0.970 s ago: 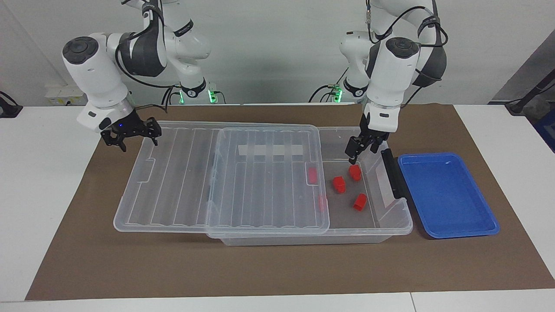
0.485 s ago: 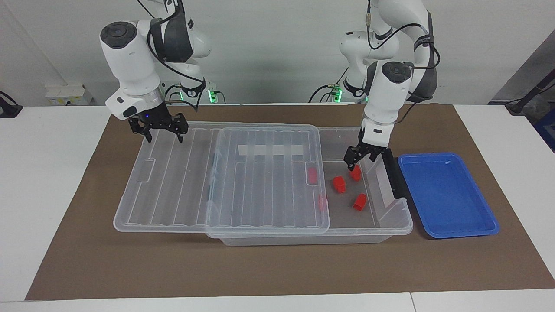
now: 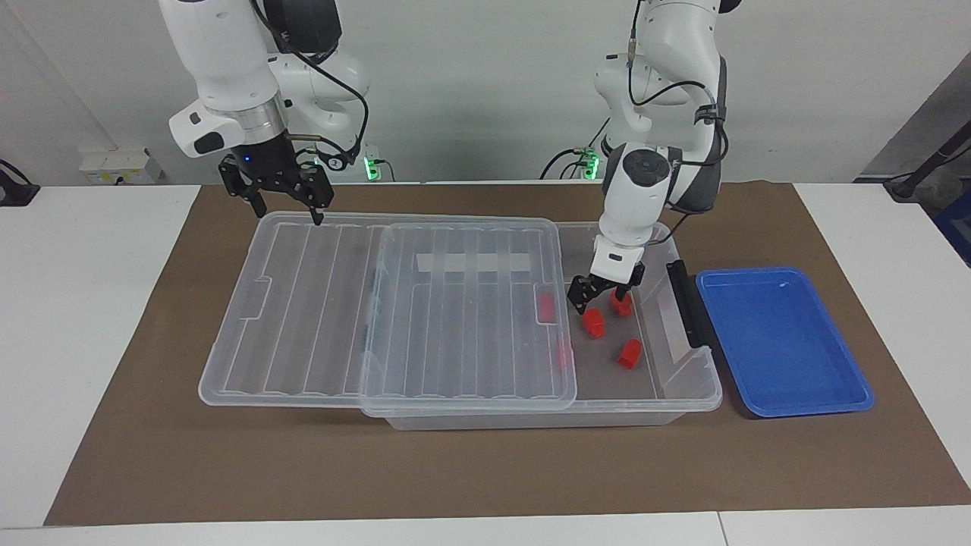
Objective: Place red block in blue tray from box
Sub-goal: 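Grasp a red block with the left gripper and lift it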
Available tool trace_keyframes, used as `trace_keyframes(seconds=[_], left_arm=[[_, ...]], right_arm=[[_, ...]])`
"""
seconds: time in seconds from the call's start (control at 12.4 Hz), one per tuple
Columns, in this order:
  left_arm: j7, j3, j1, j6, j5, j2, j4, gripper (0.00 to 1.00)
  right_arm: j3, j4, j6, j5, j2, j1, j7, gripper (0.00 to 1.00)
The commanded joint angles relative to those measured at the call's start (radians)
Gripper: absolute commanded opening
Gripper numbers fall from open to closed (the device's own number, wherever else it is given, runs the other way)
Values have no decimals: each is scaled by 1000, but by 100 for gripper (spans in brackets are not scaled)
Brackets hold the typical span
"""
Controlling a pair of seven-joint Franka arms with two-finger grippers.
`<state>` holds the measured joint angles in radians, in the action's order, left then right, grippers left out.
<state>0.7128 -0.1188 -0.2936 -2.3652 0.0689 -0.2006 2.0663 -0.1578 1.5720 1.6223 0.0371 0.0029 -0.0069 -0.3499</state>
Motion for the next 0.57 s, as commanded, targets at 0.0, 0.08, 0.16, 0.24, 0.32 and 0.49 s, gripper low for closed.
trace_keyframes(seconds=[0.0, 0.08, 0.16, 0.24, 0.32, 0.49], left_arm=[[-4, 14, -31, -38, 40, -48, -8, 98], [-4, 14, -32, -45, 40, -56, -8, 98], [-6, 14, -32, -46, 40, -57, -8, 97], [-6, 14, -30, -54, 40, -60, -9, 95], [-7, 14, -30, -72, 40, -63, -6, 95], [-6, 14, -30, -78, 40, -76, -6, 91]], right_arm=[[-5, -82, -86, 14, 35, -18, -23, 99], [-5, -81, -93, 14, 35, -19, -23, 99], [0, -72, -107, 7, 26, -19, -21, 100], [0, -64, -116, 6, 22, -22, -21, 100], [0, -47, -116, 3, 17, -22, -23, 100], [1, -36, -111, -6, 9, -39, -15, 100]])
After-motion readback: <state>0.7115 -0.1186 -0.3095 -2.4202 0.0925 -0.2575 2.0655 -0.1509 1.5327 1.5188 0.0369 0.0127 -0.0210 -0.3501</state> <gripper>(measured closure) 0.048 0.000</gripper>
